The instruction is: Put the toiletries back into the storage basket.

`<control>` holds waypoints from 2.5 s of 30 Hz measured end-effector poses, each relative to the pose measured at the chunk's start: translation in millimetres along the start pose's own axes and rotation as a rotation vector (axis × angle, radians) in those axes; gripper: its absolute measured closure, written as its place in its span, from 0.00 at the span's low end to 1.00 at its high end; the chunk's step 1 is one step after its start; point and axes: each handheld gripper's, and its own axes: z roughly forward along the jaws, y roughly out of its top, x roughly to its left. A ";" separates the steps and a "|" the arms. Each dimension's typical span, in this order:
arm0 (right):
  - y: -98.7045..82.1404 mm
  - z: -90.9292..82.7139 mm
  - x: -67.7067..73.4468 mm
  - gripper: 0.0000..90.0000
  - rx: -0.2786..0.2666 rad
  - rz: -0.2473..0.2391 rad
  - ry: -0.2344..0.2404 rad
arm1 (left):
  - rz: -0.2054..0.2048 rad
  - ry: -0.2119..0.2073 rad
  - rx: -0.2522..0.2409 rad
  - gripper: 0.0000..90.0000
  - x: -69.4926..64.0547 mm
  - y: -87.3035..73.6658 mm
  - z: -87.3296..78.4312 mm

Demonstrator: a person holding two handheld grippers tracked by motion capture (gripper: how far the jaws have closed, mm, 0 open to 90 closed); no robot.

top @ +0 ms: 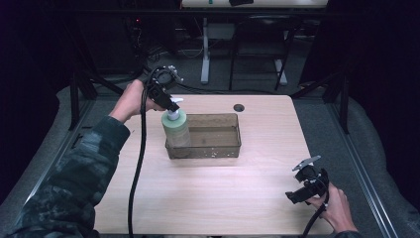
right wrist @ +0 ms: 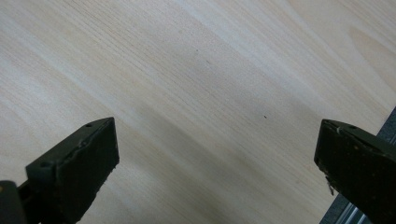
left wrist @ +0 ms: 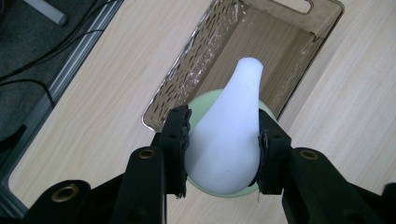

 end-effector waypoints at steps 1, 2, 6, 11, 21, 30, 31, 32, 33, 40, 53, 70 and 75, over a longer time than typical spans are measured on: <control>0.0 -0.1 0.0 0.00 -0.001 0.001 -0.001 | 0.005 0.005 0.000 0.69 -1.0 0.5 0.2; 0.0 -0.3 -0.1 0.00 -0.002 0.004 0.000 | 0.012 0.002 -0.002 0.69 -1.5 1.0 0.5; -0.5 -1.1 -0.9 0.00 -0.007 0.009 0.000 | -0.002 -0.001 -0.004 0.65 -2.2 1.1 1.1; -0.7 -1.7 -1.3 0.00 -0.006 0.007 -0.004 | -0.047 -0.007 -0.031 0.42 -0.3 -1.2 2.5; -0.8 -1.2 -1.4 0.00 -0.005 0.006 -0.003 | -0.089 0.008 -0.087 0.09 -0.4 -8.5 -6.5; -0.5 -1.8 -1.2 0.00 -0.006 0.010 -0.006 | -0.106 0.020 -0.134 0.00 -6.5 -17.3 -22.3; -0.7 -2.1 -1.5 0.00 -0.008 0.010 -0.006 | -0.108 0.022 -0.142 0.00 -6.7 -19.0 -24.2; -0.8 -2.4 -1.7 0.00 -0.010 0.010 -0.007 | -0.111 0.019 -0.144 0.00 -7.1 -20.7 -26.1; -0.8 -2.7 -1.6 0.00 -0.013 0.015 -0.003 | -0.115 0.016 -0.148 0.00 -7.6 -22.0 -27.1; -0.3 -2.9 -1.6 0.00 -0.018 0.017 -0.002 | -0.109 0.034 -0.165 0.00 -17.9 -38.6 -32.8; 0.1 -2.2 -1.4 0.00 -0.012 0.013 -0.007 | -0.142 0.022 -0.174 0.00 -31.7 -70.4 -24.8; 0.4 -2.4 -0.5 0.00 -0.027 0.016 0.000 | -0.205 -0.013 -0.173 0.00 -46.8 -124.6 7.0; -0.1 -1.5 -0.8 0.00 -0.023 0.014 0.003 | -0.238 -0.020 -0.177 0.00 -50.0 -143.1 18.9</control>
